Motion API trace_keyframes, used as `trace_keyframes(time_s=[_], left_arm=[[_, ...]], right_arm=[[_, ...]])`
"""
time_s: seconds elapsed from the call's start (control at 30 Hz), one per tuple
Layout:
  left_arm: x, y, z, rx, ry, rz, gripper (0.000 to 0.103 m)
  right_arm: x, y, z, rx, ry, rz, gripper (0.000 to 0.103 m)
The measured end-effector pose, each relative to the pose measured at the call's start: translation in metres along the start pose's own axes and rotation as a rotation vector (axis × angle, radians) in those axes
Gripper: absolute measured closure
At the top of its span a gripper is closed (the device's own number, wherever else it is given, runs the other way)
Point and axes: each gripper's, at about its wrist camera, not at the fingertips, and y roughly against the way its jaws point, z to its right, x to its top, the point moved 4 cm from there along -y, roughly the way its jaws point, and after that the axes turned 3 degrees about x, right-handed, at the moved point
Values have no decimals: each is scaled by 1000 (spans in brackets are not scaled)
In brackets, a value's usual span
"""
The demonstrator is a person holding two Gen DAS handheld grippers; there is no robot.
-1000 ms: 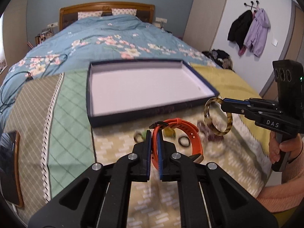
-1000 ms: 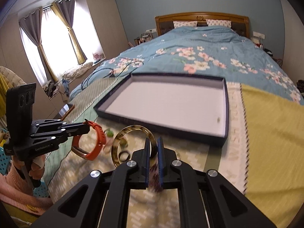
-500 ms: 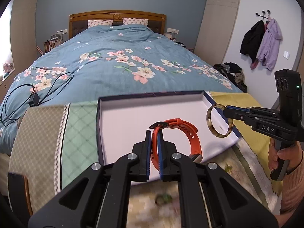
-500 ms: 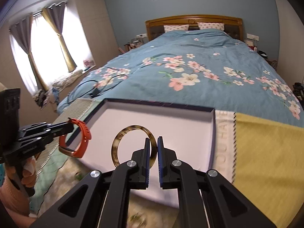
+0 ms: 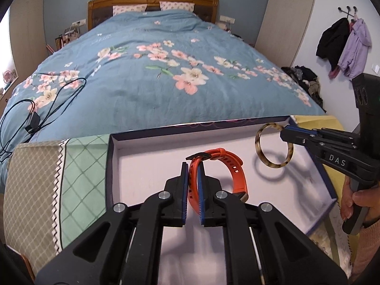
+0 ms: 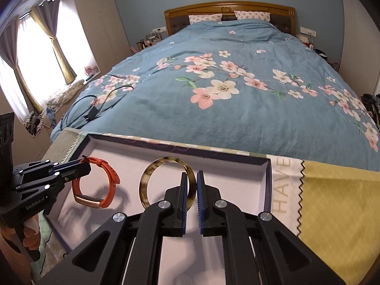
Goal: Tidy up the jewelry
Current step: 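Carry the watch band with the left tool into the box while the right tool drops the bangle there, then reach the right tool to the clear crystal bead bracelet and grasp it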
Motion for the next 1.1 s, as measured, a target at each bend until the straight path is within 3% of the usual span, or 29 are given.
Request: trace_keyframes(time_s=[0.47, 0.63, 0.73, 0.93, 1.1], left_arm=[[27, -63, 1, 46, -78, -151, 96], [30, -67, 0, 42, -67, -146, 90], [29, -58, -3, 34, -52, -115, 83], [21, 4, -1, 47, -66, 75, 62], [-7, 65, 3, 24, -99, 176, 58]], right_arm=[[6, -31, 11, -24, -58, -99, 96], [6, -19, 9, -15, -58, -64, 90], [3, 1, 2, 22, -33, -19, 78], [-25, 59, -26, 123, 80, 62, 64], [-69, 92, -43, 162, 162, 53, 64]])
